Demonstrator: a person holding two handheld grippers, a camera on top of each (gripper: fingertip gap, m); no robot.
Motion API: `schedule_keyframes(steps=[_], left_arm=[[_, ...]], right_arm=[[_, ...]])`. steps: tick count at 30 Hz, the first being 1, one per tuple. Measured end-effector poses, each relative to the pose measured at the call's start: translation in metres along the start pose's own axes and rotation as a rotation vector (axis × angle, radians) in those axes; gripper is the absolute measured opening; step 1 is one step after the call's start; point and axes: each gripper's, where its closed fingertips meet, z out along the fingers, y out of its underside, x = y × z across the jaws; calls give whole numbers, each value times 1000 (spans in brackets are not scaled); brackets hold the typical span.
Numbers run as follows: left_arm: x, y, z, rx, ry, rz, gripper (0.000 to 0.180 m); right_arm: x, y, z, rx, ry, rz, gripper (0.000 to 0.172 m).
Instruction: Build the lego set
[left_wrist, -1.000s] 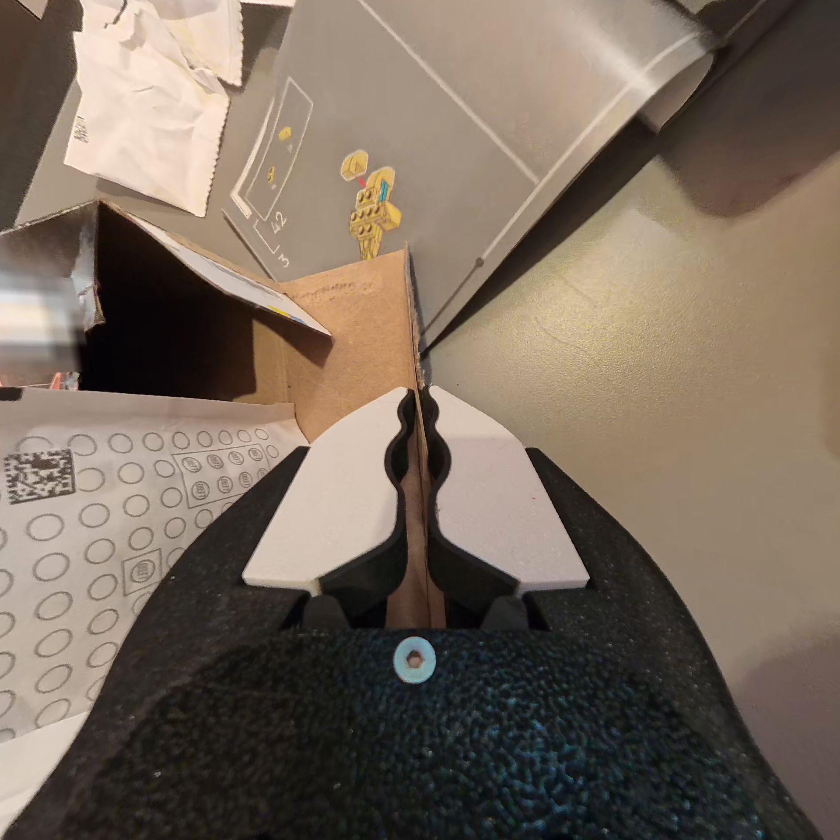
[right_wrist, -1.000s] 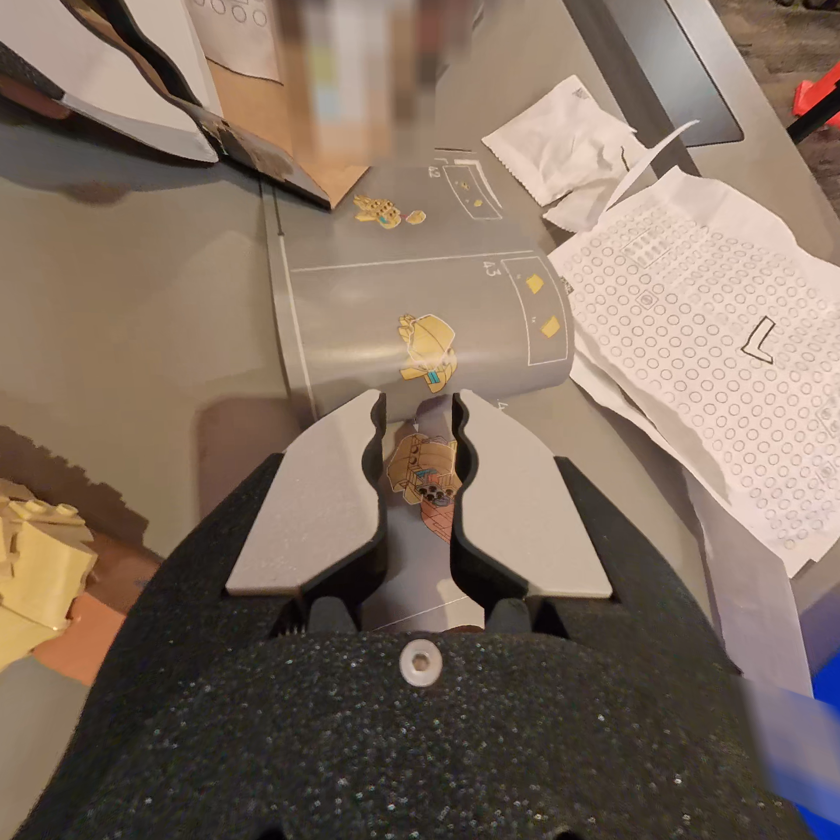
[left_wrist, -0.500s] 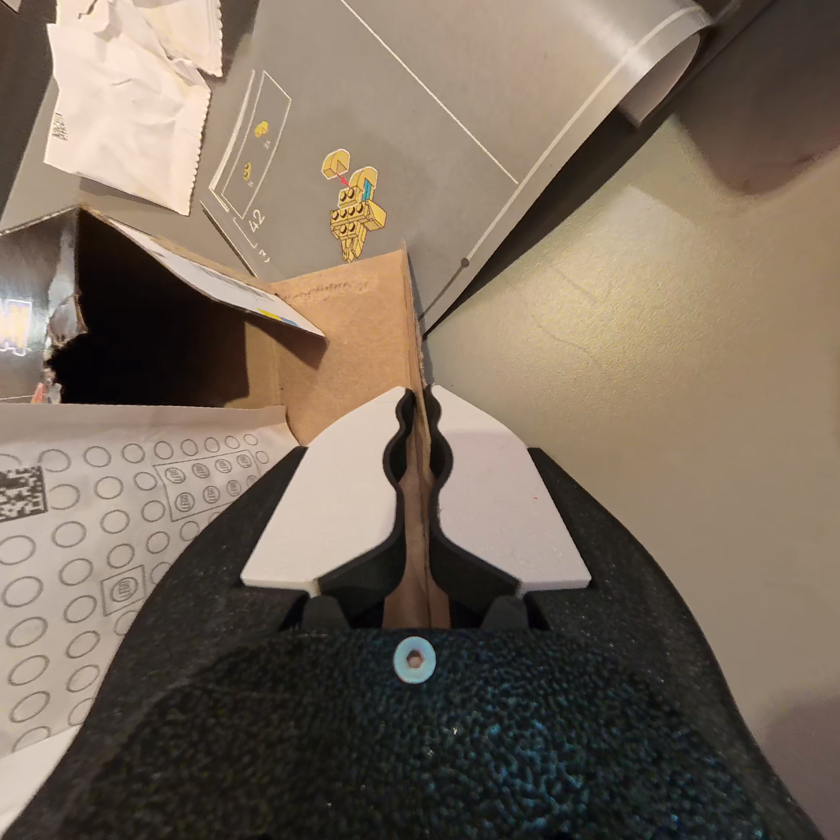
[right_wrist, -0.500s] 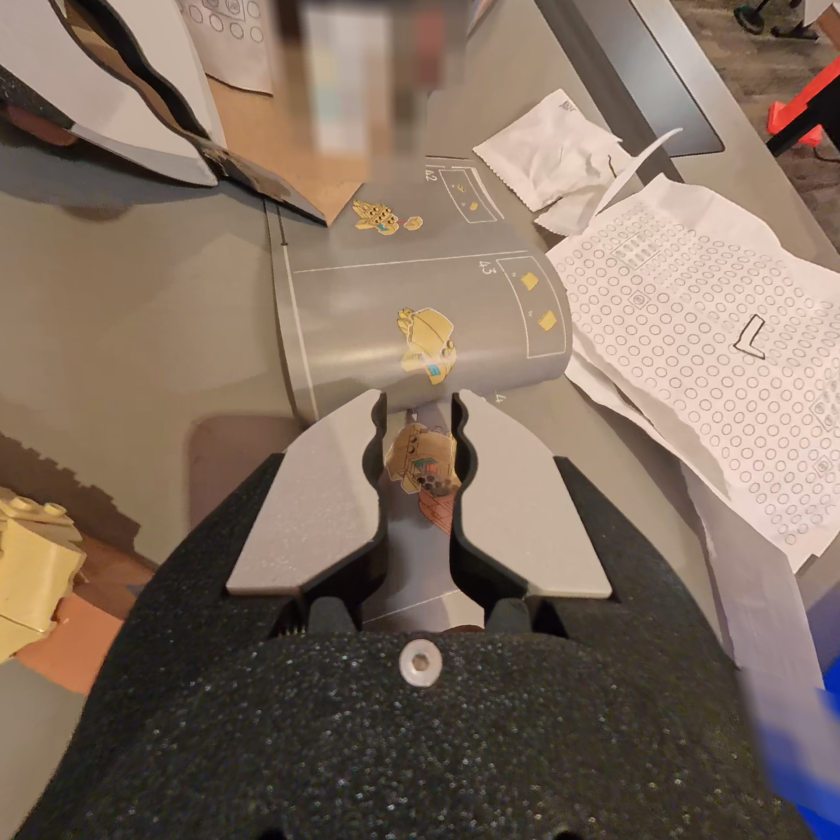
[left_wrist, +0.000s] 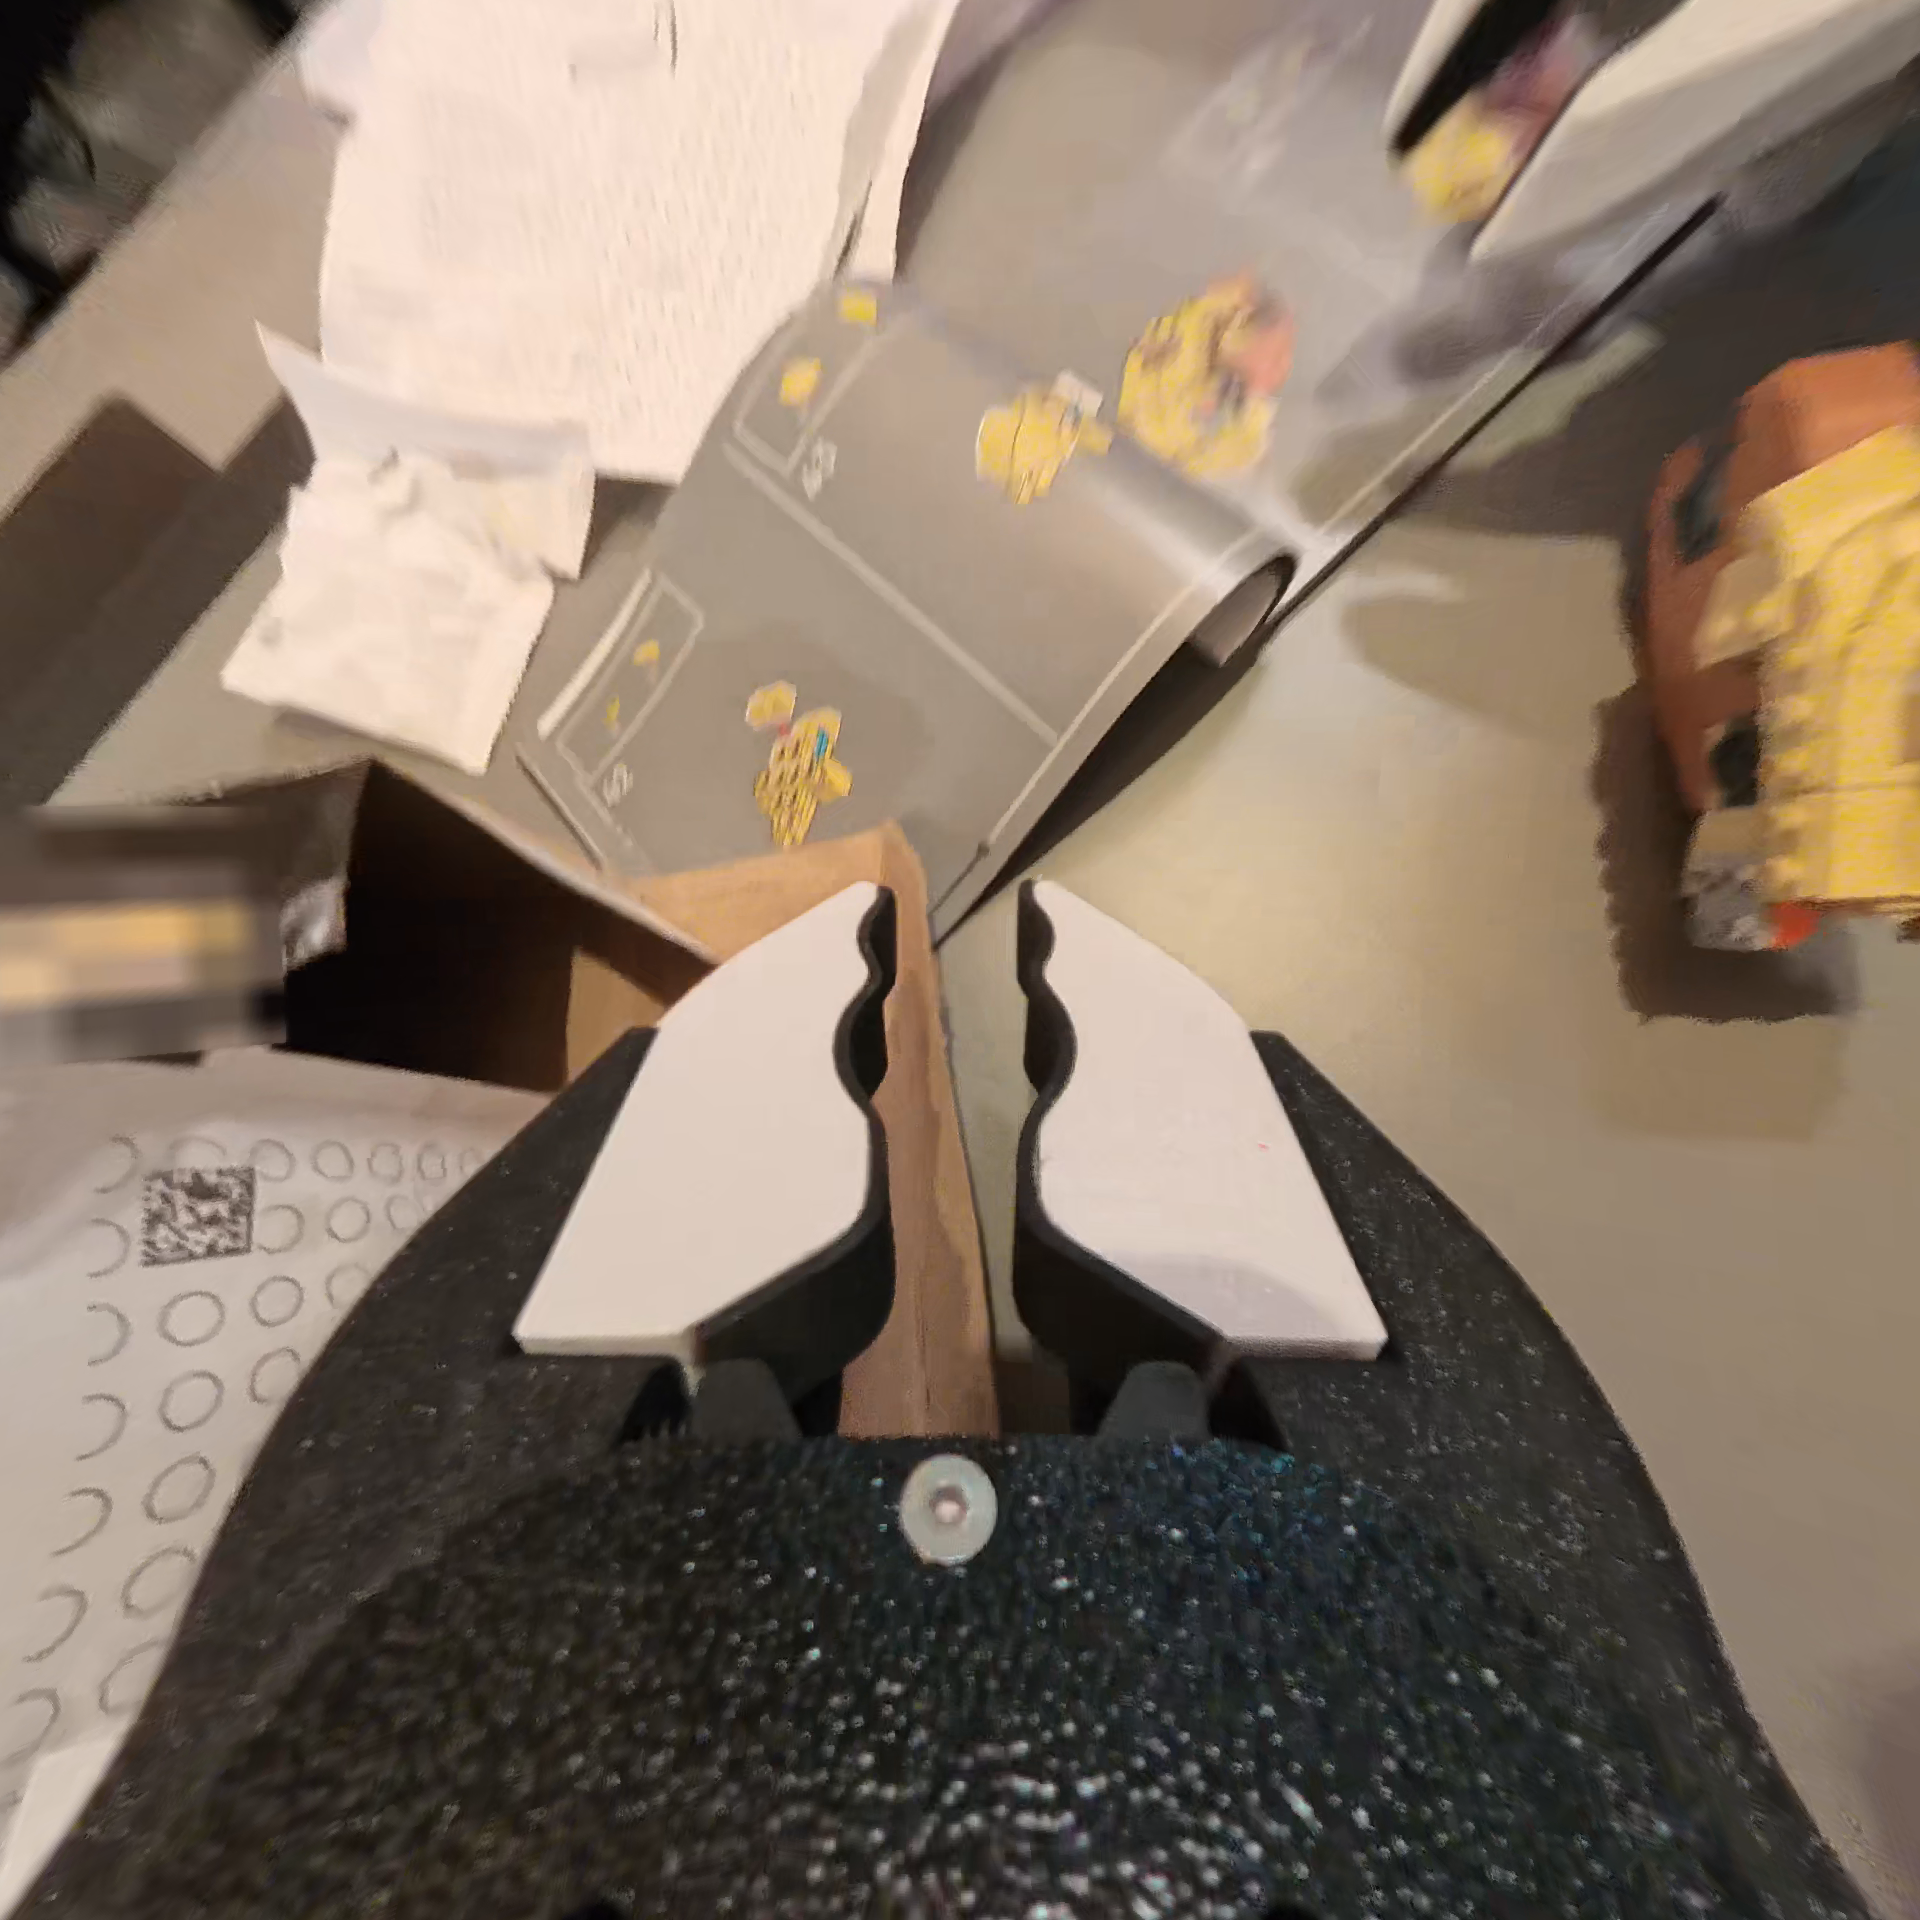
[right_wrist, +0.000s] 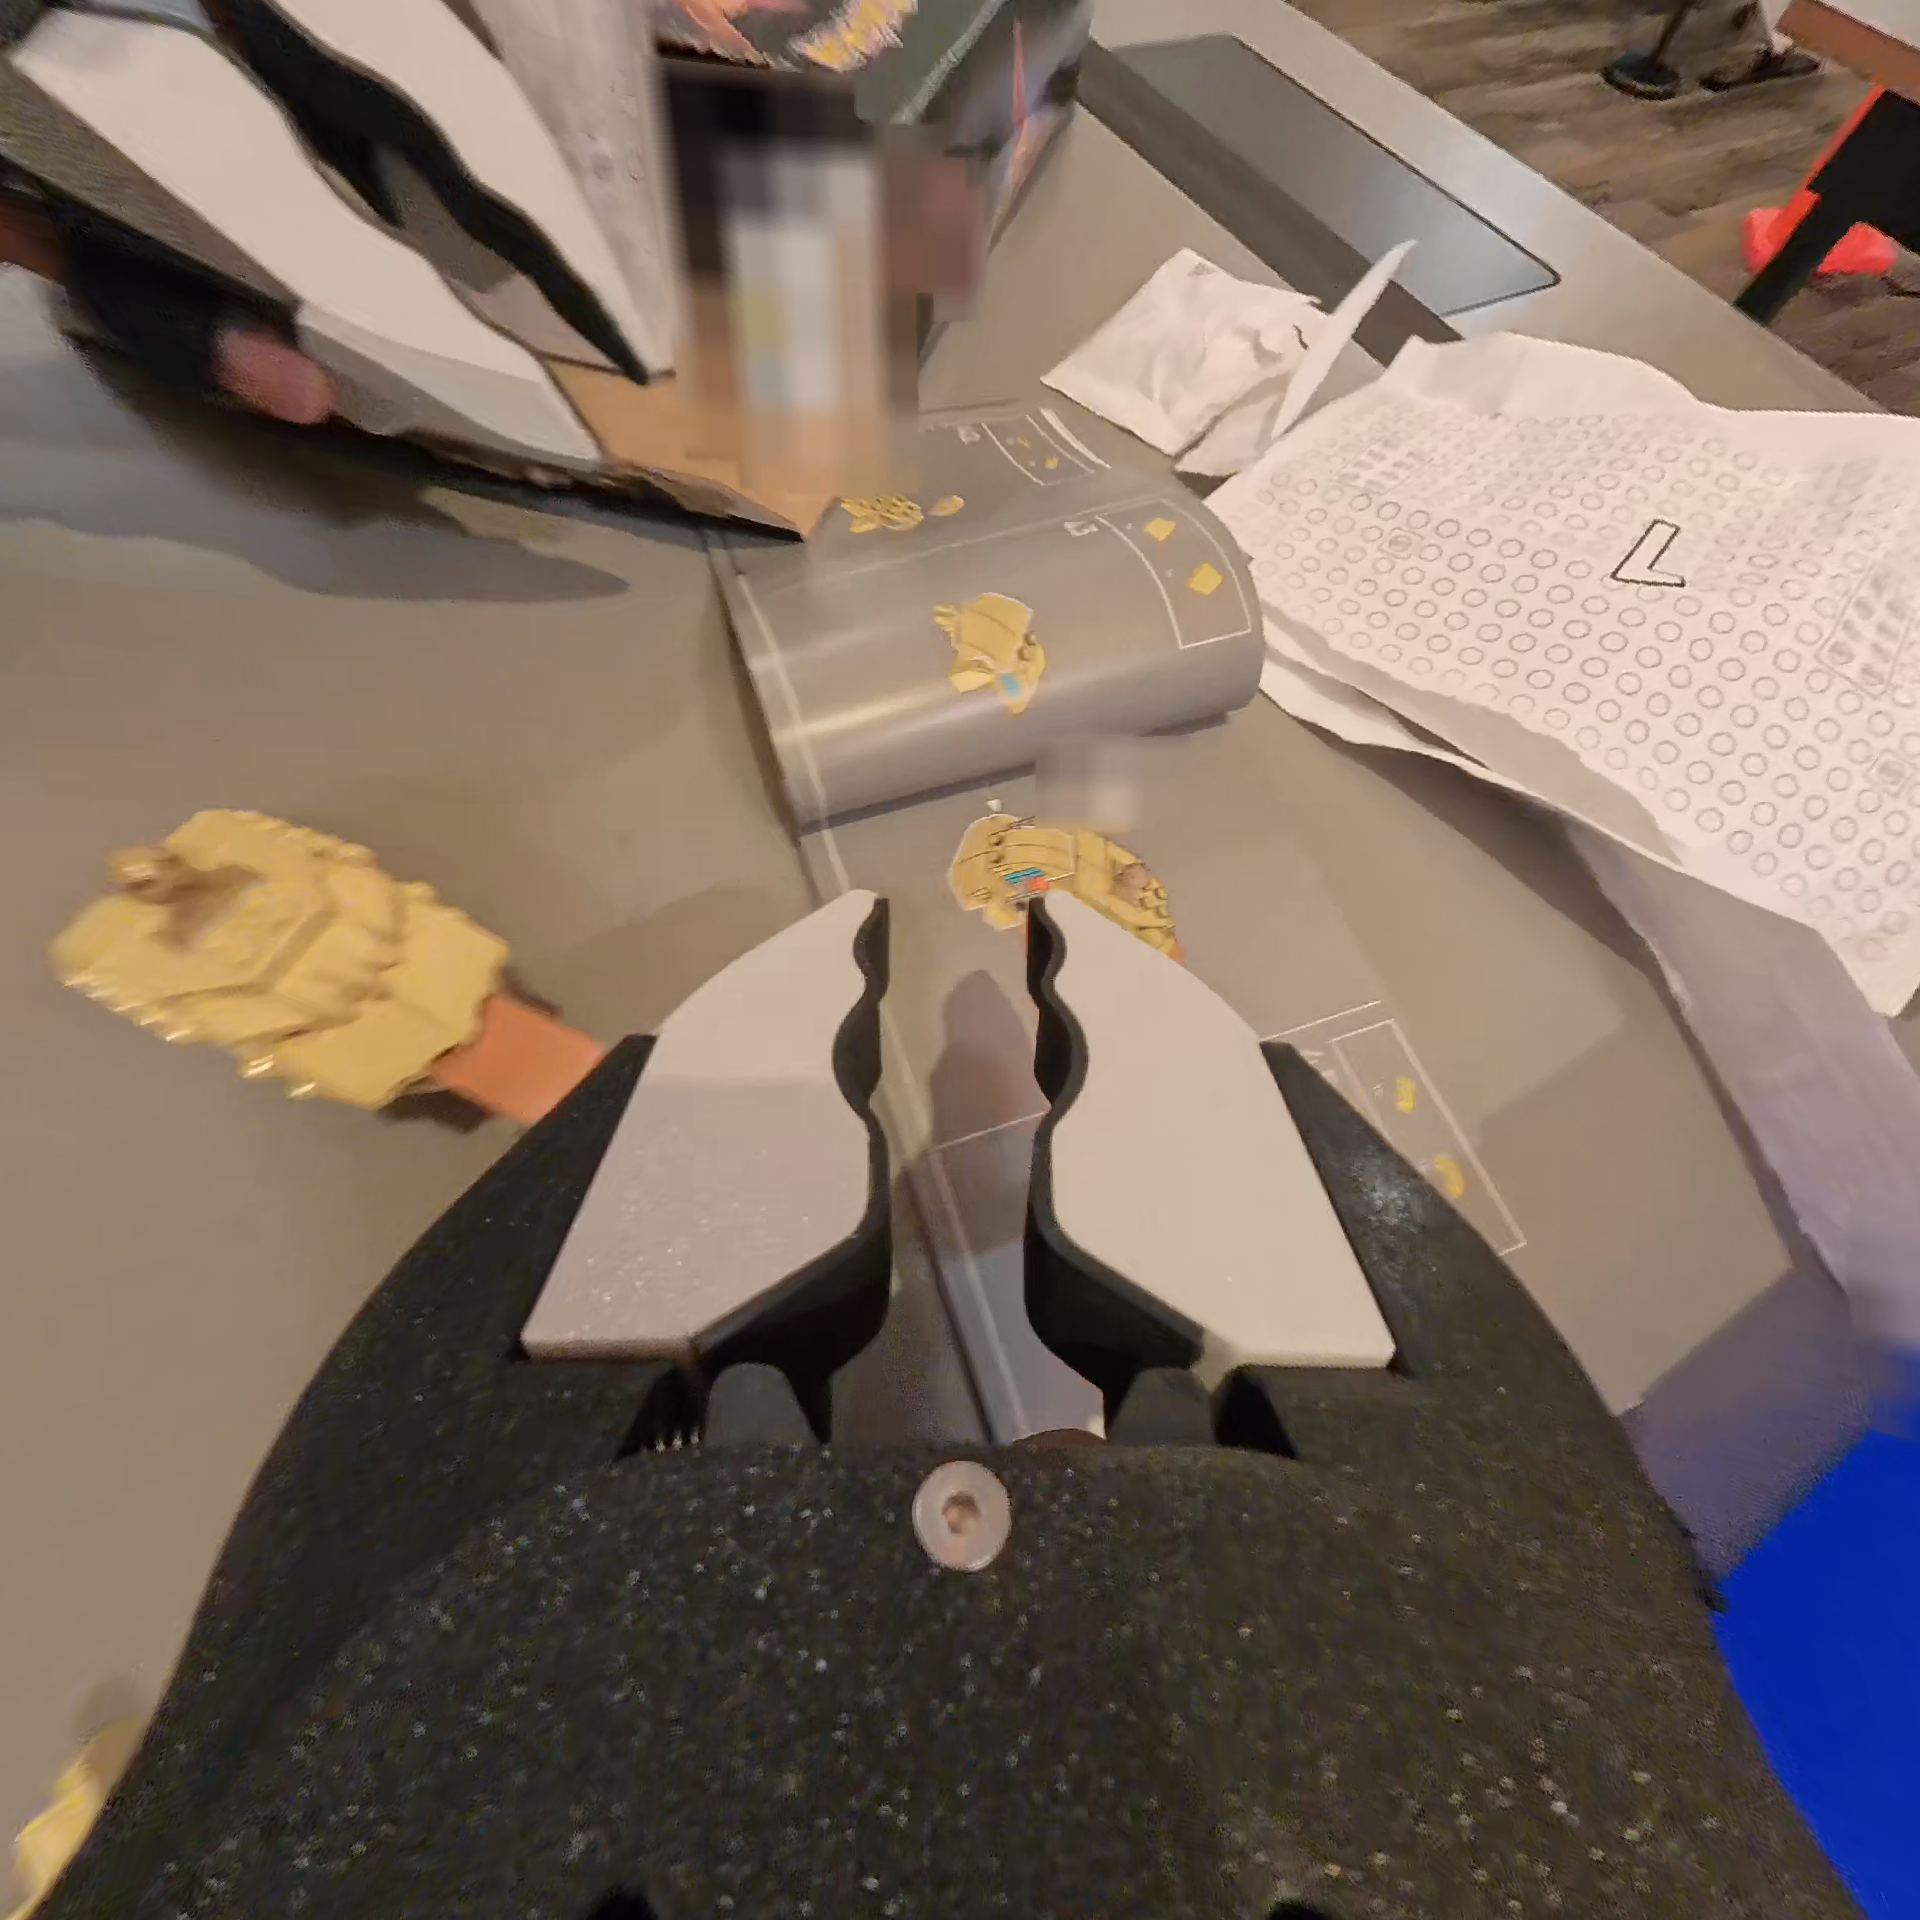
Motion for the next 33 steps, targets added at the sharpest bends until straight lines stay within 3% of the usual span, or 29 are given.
schedule_keyframes(steps=[5,11,19,33], left_arm=[[22,-36,-6,233,130,-25,17],[41,-54,2,381,208,-63,0],[24,-68,9,457,108,-130,0],[33,-74,29,402,53,-64,0]], right_arm=[[-22,-11,-43,150,-151,78,10],[-12,-16,-98,357,-190,157,0],[39,4,-156,492,-121,245,0],[100,51,-209,452,119,265,0]])
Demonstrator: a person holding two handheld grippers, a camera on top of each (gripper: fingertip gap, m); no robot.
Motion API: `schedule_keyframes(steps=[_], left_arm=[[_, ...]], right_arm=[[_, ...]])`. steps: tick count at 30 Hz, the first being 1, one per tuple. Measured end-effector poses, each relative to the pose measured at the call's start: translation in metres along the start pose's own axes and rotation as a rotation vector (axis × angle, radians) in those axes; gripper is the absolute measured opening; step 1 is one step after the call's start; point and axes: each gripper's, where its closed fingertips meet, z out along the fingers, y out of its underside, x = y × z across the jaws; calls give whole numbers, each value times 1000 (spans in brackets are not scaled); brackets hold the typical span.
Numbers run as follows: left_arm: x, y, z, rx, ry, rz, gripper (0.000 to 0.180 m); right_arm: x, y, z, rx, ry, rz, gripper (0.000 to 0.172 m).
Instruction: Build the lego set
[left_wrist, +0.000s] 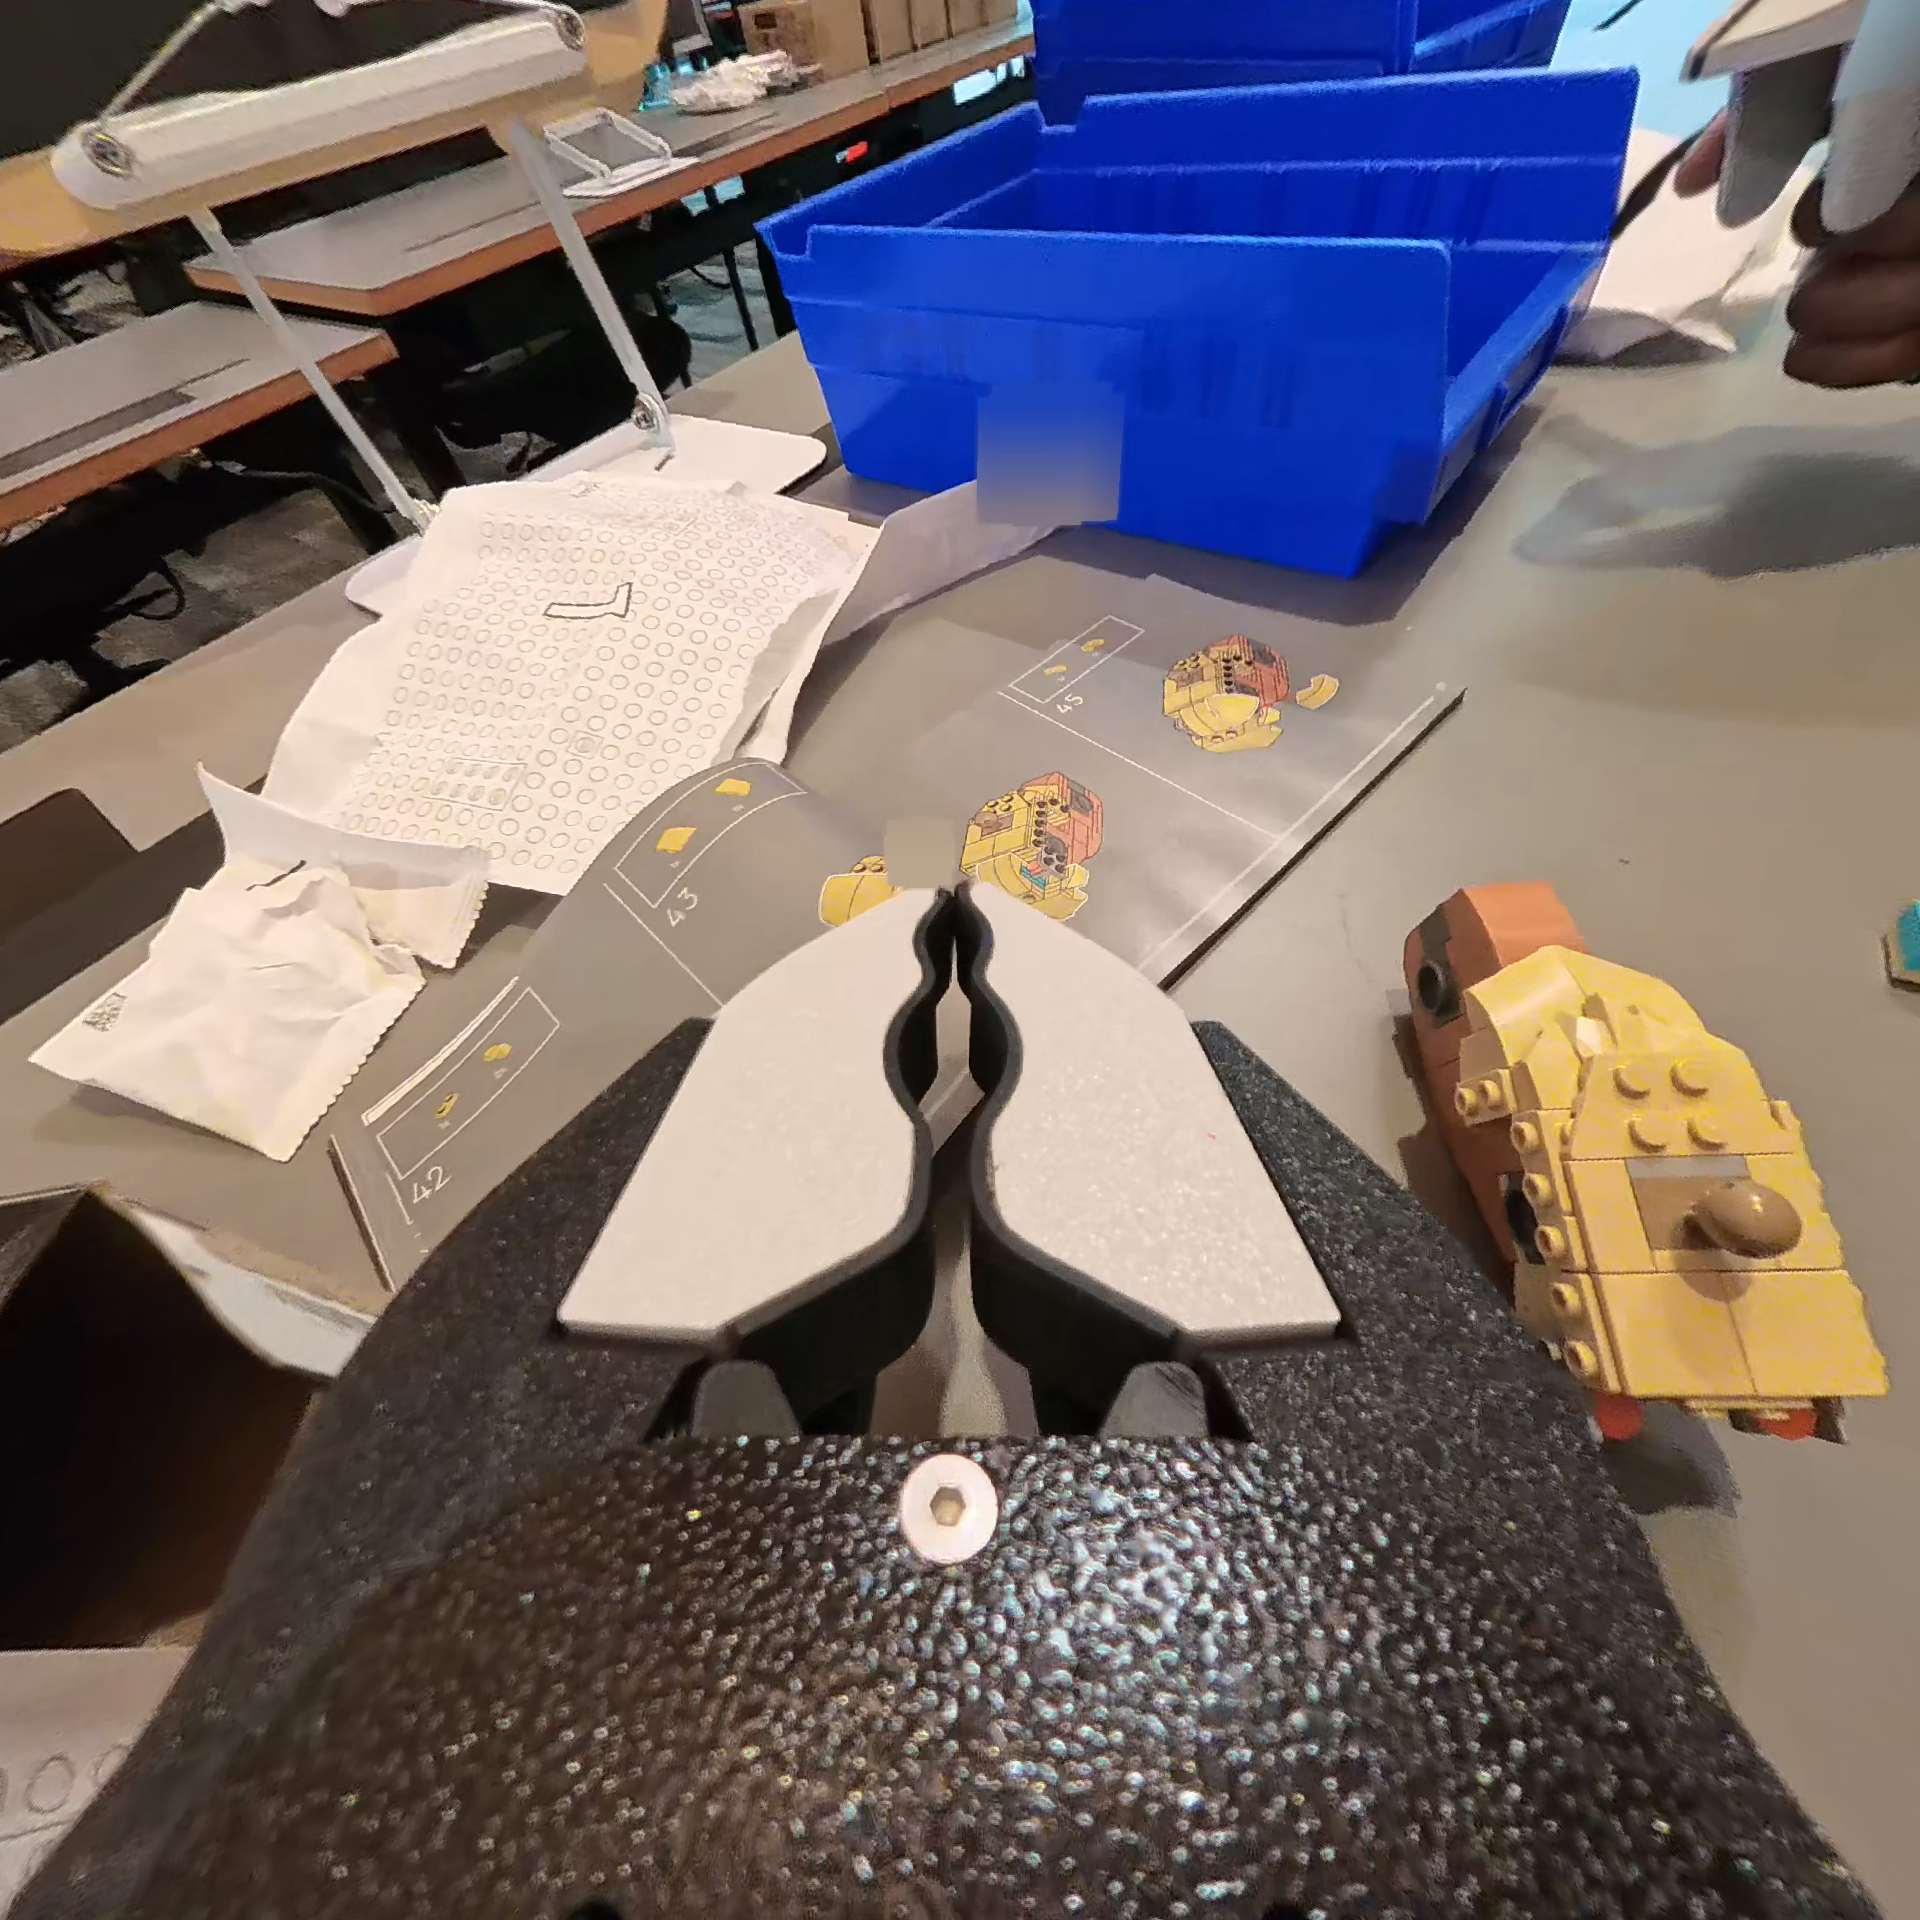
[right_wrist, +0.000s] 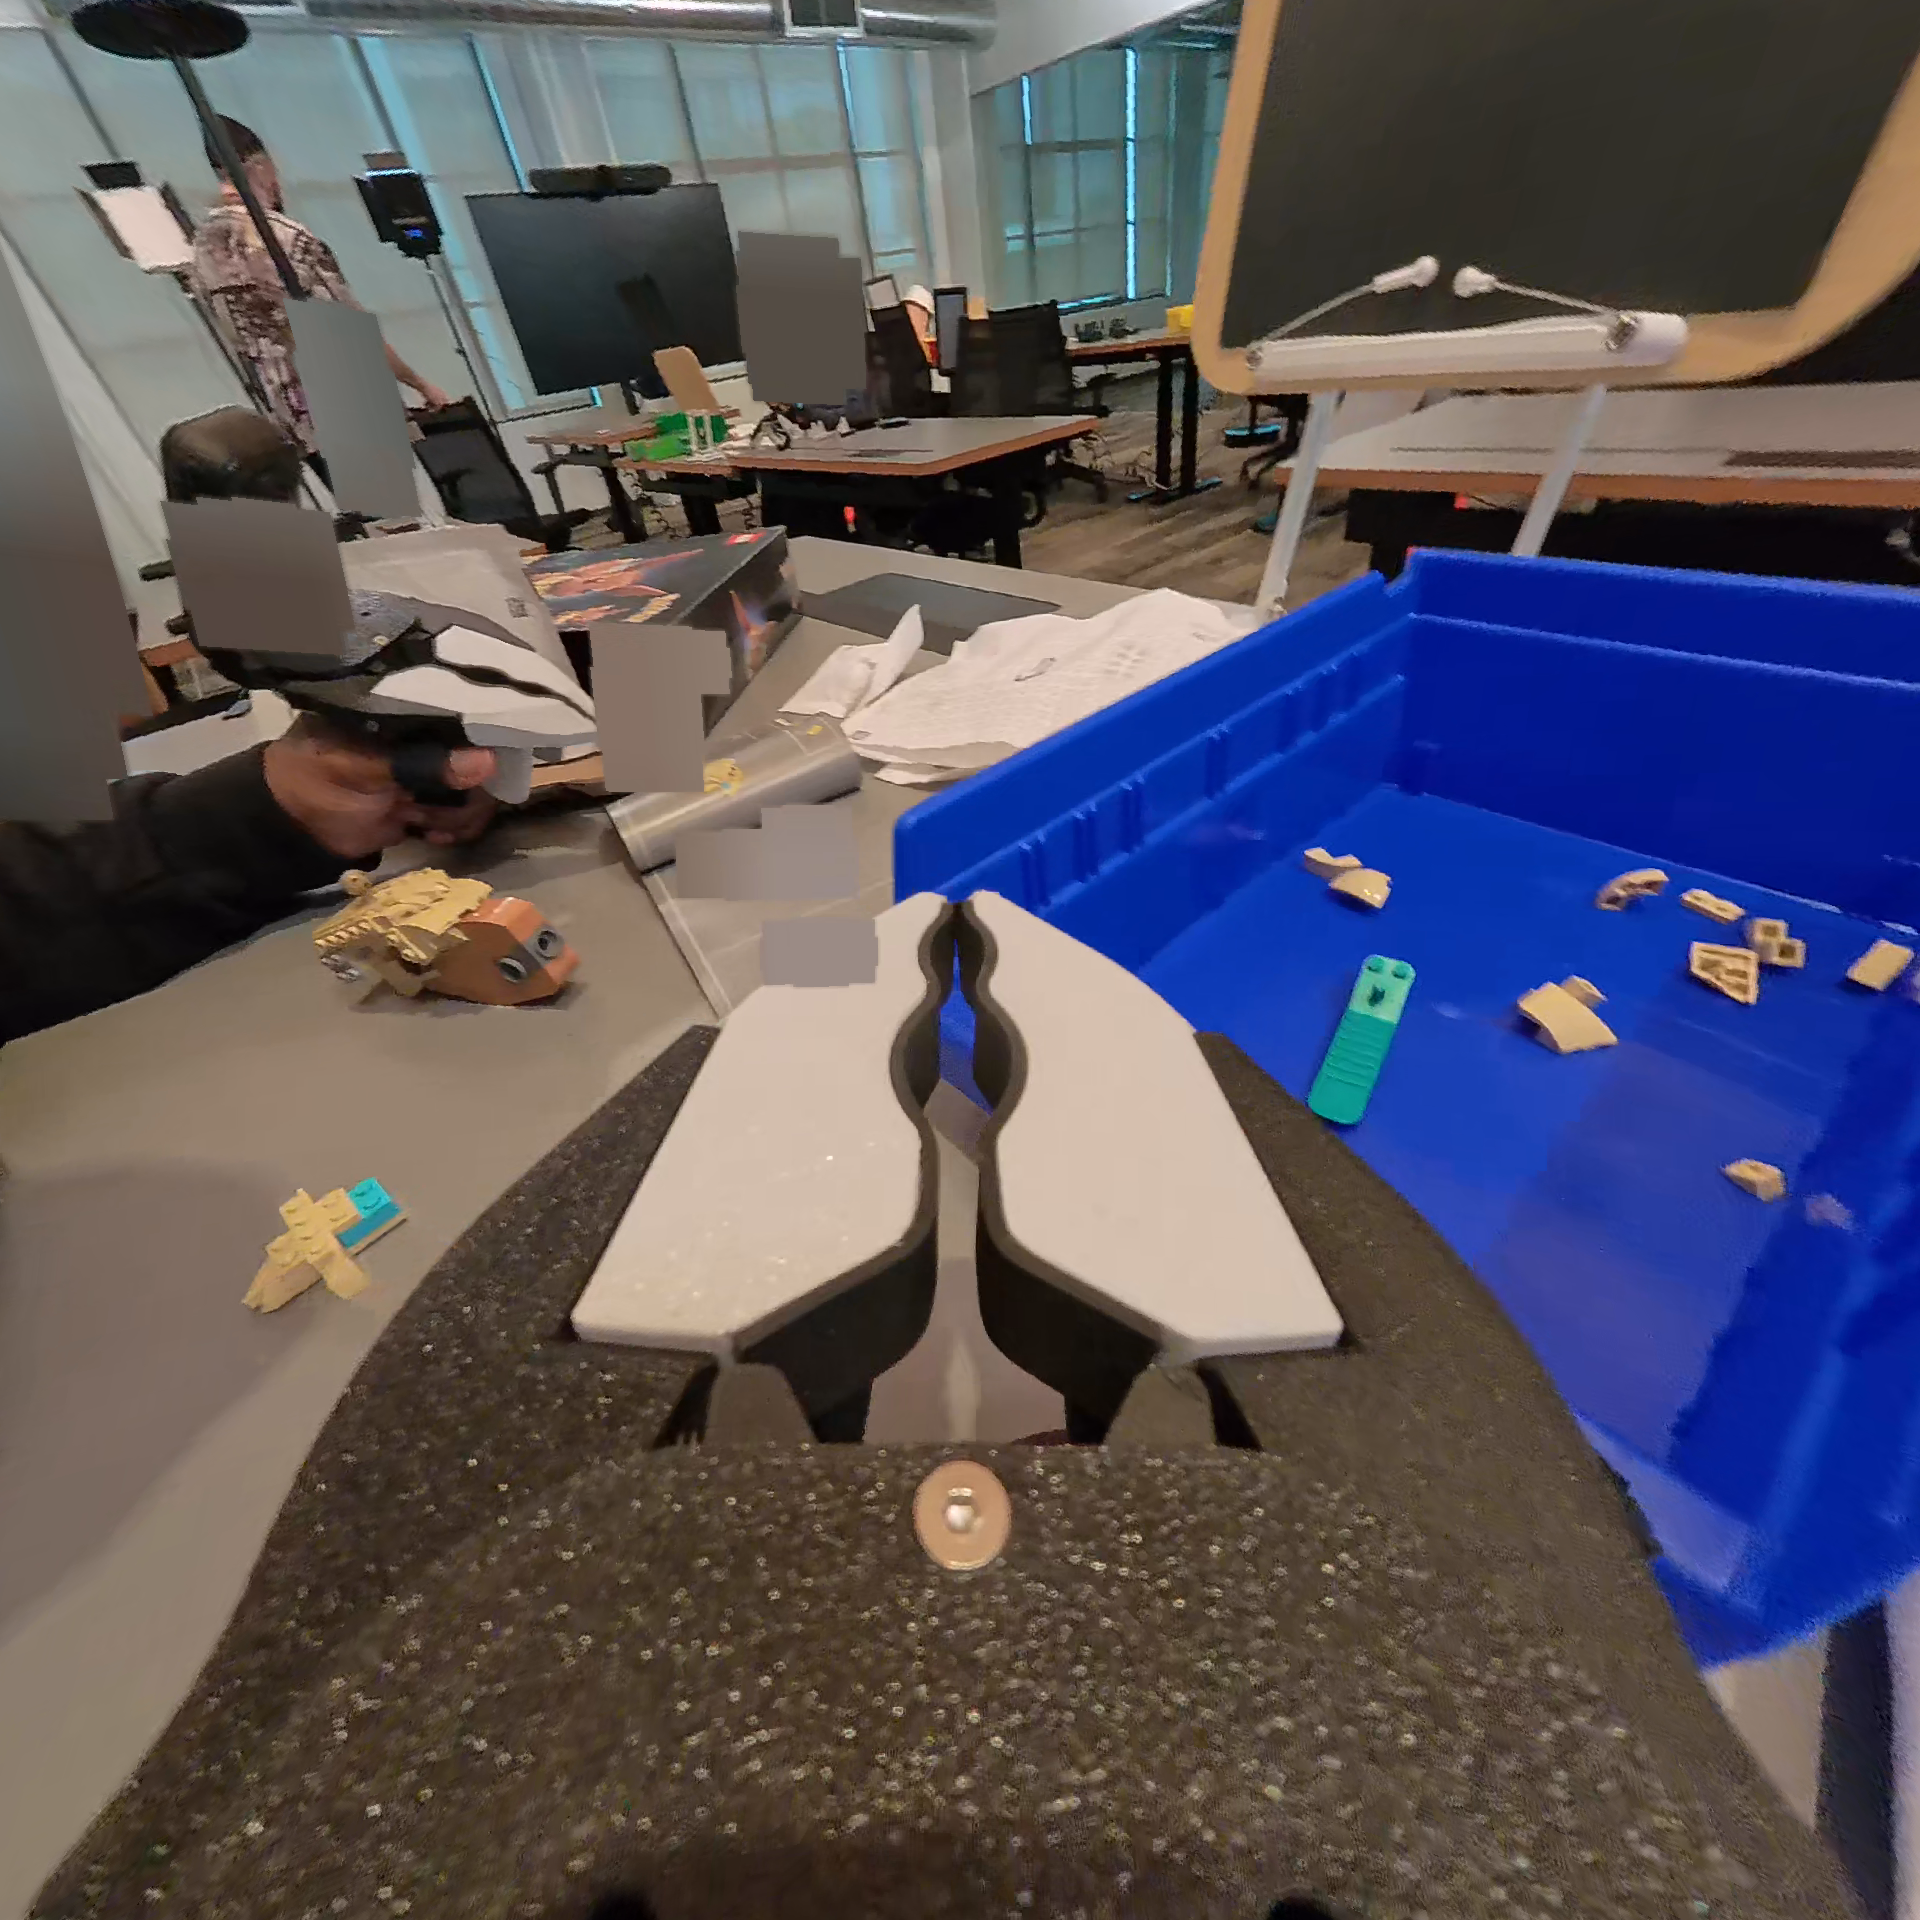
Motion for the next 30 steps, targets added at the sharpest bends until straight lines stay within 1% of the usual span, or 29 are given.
schedule_keyframes(steps=[5,9,21,30], left_arm=[[5,5,5,-40,10,32,0],[5,7,6,-51,6,34,0],[11,17,8,-108,4,97,0],[13,19,3,-135,-11,143,0]], right_arm=[[14,11,-2,-38,48,54,0],[16,18,1,-57,47,106,0],[15,29,7,-95,43,115,0],[10,45,17,-143,1,131,0]])
